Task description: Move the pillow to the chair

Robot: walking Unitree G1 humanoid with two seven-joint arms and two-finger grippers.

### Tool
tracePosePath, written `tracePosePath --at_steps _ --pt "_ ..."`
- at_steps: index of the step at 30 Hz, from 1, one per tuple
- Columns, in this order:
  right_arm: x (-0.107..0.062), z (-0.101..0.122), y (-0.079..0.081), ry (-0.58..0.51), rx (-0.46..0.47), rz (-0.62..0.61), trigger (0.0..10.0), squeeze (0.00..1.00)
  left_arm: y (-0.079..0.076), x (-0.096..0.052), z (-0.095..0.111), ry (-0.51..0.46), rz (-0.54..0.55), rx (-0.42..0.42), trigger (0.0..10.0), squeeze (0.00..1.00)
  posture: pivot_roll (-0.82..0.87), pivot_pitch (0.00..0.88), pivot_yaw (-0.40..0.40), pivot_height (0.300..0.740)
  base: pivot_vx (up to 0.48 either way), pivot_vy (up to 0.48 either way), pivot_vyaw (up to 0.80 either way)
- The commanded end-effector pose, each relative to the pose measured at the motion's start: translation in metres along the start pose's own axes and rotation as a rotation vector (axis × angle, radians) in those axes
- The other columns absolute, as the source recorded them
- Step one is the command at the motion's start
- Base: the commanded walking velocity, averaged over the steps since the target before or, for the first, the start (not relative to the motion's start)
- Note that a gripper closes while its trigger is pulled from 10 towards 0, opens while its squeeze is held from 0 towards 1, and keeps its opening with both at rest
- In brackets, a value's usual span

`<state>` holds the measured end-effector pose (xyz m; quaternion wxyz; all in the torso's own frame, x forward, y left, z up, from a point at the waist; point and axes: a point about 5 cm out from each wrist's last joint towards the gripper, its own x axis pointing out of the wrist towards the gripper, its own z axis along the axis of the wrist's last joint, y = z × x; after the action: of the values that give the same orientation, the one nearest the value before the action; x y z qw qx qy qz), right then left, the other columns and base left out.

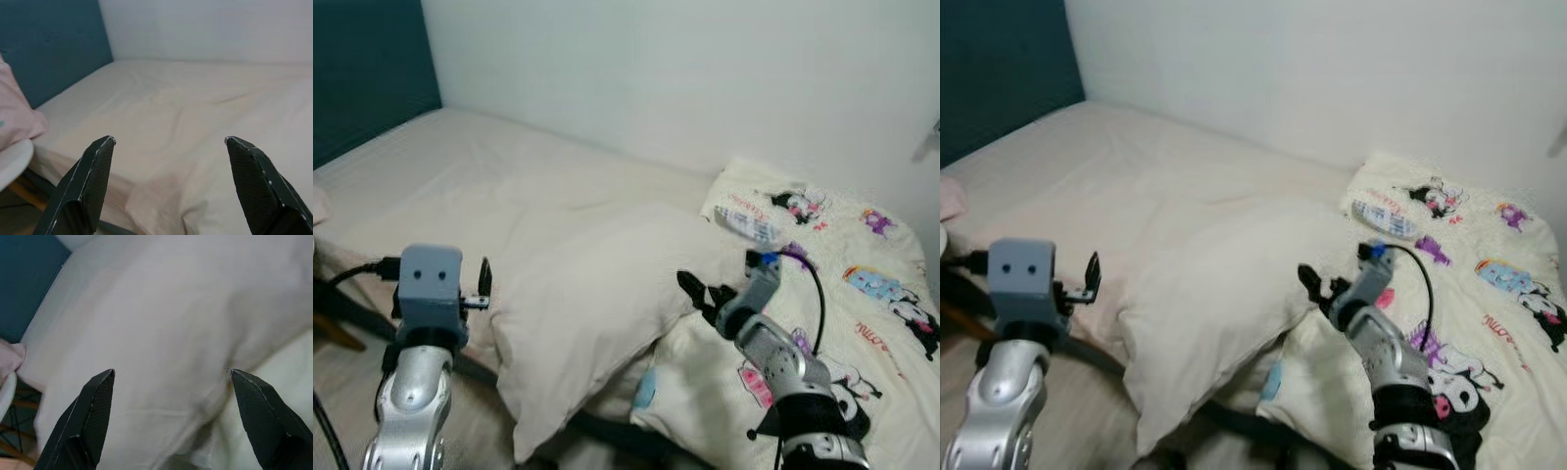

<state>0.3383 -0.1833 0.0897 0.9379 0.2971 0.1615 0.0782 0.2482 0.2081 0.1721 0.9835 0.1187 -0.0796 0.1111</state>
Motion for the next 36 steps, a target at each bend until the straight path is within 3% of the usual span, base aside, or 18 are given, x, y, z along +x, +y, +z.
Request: tracePosePath --at_steps 1,6,8,9,11,17,29,30,36 --pt "-0.001 0.004 -0.006 -0.015 0.013 -0.021 10.0 0.00 0.002 -0.001 -0.002 0.009 -0.009 0.005 10.0 0.00 0.01 0.000 -0.121 0.556 0.000 0.000 0.00" --pt "-0.002 -0.004 -0.010 0.004 0.094 0.003 10.0 0.00 0.004 -0.006 -0.002 0.018 -0.018 0.015 10.0 0.00 0.01 0.000 -0.117 0.541 0.000 0.000 0.00" --pt "-0.001 -0.008 -0.008 0.012 0.217 0.066 10.0 0.00 0.006 -0.010 -0.003 0.028 -0.025 0.024 10.0 0.00 0.01 0.000 -0.114 0.531 0.000 0.000 0.00" --pt "-0.001 -0.008 -0.008 0.012 0.217 0.066 10.0 0.00 0.006 -0.010 -0.003 0.028 -0.025 0.024 10.0 0.00 0.01 0.000 -0.114 0.531 0.000 0.000 0.00" --pt "0.002 -0.010 -0.006 0.012 0.305 0.089 10.0 0.00 0.008 -0.013 -0.002 0.033 -0.028 0.032 10.0 0.00 0.02 0.000 -0.109 0.521 0.000 0.000 0.00" --pt "0.012 -0.013 -0.003 0.020 0.392 0.087 10.0 0.00 0.020 -0.015 0.001 0.037 -0.032 0.074 10.0 0.00 0.03 0.045 -0.103 0.501 0.000 0.000 0.00" --pt "0.023 -0.029 0.021 0.111 0.400 0.161 10.0 0.00 0.033 -0.025 0.008 0.050 -0.024 0.134 10.0 0.00 0.06 0.152 -0.107 0.471 0.000 0.000 0.00" --pt "0.028 -0.033 0.034 0.141 0.381 0.208 10.0 0.00 0.039 -0.031 0.010 0.062 -0.017 0.152 10.0 0.00 0.07 0.190 -0.110 0.461 0.000 0.000 0.00" --pt "0.032 -0.035 0.050 0.165 0.384 0.297 10.0 0.00 0.044 -0.038 0.017 0.066 -0.010 0.171 10.0 0.00 0.08 0.235 -0.111 0.456 0.000 0.000 0.00"
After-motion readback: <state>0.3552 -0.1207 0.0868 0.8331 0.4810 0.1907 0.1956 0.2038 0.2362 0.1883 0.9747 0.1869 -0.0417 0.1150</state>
